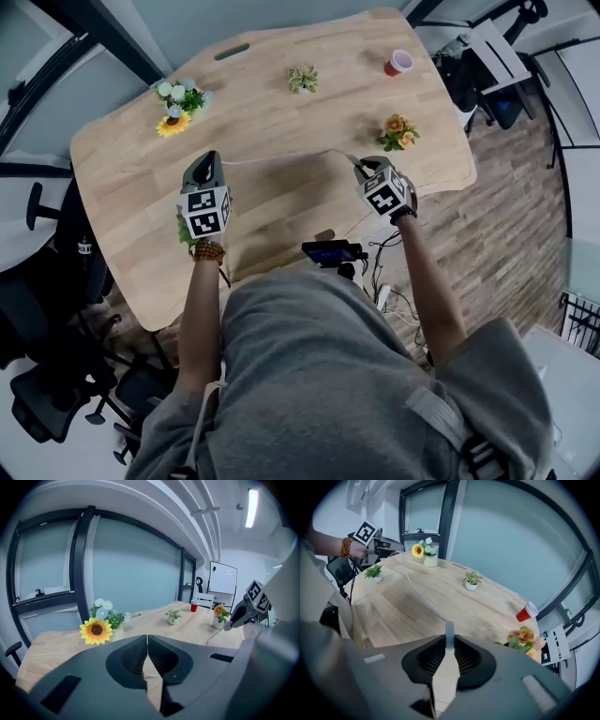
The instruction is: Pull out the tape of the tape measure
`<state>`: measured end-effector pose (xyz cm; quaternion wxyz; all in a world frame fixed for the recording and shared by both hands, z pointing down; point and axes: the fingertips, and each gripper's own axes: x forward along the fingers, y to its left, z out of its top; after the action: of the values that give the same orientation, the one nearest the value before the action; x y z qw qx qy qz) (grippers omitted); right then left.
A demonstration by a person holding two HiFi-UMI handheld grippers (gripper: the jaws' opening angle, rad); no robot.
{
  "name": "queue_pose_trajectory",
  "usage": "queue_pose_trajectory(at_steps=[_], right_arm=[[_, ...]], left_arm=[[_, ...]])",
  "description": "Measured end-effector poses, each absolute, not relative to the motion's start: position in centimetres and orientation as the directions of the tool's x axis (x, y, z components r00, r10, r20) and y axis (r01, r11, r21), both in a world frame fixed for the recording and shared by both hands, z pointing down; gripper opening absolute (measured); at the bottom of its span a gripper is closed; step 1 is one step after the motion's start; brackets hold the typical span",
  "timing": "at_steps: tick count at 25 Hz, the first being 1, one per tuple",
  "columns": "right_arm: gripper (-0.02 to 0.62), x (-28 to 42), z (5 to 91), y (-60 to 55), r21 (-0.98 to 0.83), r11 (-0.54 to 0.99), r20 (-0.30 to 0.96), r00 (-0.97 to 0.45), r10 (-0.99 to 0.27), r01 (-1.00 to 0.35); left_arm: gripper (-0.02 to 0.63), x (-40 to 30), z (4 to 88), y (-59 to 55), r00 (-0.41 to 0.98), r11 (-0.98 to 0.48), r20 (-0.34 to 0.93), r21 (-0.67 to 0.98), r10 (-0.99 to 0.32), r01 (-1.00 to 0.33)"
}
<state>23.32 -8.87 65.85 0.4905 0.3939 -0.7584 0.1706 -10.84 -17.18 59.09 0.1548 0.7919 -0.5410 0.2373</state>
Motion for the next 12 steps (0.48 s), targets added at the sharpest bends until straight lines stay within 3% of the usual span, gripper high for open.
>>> queue_pose_trajectory(at_steps=[12], right_arm=[[0.067, 23.9, 71.6, -7.9, 0.135, 0.666, 0.919, -0.159, -0.360, -0.733]], left_arm=[[0.011, -10.0, 66.6, -14.8, 0.249, -0.374, 0.664, -0.051, -0.705, -0.926]])
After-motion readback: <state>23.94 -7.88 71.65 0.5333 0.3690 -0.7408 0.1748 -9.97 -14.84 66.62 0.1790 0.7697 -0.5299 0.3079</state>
